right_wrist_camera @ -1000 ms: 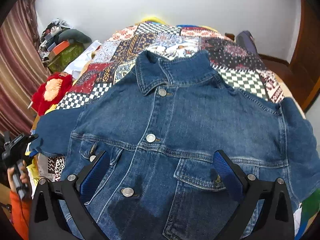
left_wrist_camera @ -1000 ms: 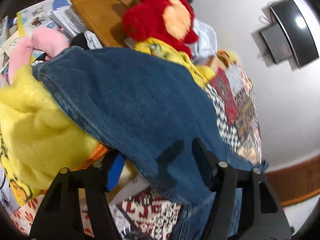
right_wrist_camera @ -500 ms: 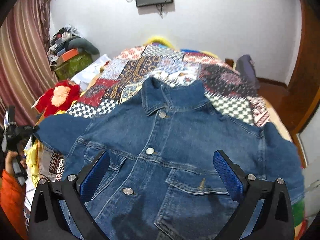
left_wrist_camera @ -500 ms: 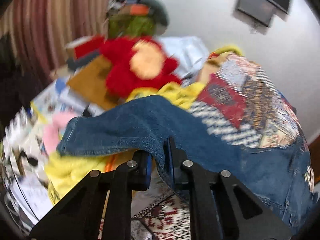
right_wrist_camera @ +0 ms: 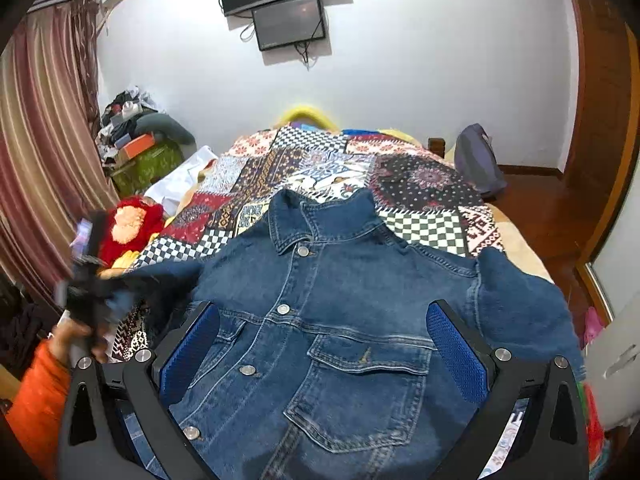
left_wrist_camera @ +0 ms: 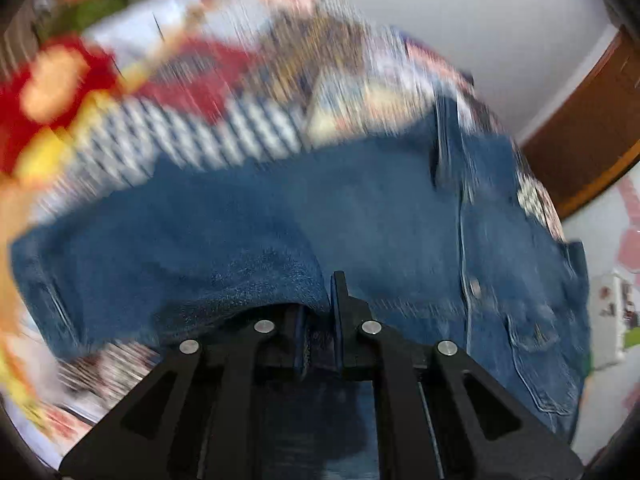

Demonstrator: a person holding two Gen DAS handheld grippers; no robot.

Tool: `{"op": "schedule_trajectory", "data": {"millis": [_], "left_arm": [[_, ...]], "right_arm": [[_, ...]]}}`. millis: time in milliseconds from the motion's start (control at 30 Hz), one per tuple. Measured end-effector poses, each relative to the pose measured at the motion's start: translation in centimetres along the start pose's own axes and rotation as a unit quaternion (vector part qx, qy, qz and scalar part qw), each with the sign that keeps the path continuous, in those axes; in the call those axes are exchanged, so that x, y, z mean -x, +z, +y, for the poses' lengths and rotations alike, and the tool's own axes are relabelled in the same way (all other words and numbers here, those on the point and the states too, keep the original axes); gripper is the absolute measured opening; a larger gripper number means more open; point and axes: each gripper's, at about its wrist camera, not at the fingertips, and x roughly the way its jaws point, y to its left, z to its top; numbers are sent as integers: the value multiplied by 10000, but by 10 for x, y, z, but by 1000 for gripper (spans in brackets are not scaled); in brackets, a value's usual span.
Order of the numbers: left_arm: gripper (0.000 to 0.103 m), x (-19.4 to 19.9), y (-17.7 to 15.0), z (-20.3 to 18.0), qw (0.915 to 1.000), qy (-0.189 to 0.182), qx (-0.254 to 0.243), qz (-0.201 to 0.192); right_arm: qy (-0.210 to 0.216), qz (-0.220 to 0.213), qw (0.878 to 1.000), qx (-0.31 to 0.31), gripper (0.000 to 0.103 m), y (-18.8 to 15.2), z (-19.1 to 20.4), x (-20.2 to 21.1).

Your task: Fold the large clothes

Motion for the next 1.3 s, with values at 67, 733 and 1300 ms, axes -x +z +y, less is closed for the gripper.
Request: {"op": "schedule_trajectory", "data": {"millis": [67, 733, 1300], "left_arm": [[13, -17, -10, -4, 9996, -8, 86, 250], [81, 70, -77, 157, 9690, -576, 2342, -532], [78, 4, -69, 217, 9257, -1018, 3565, -751]], "right_arm": [[-49, -32, 10000, 9, 103, -1, -5, 7], [-823, -124, 9953, 495, 103, 1, -1, -2], [-871, 444, 9893, 1082, 103, -6, 37, -56]]}}
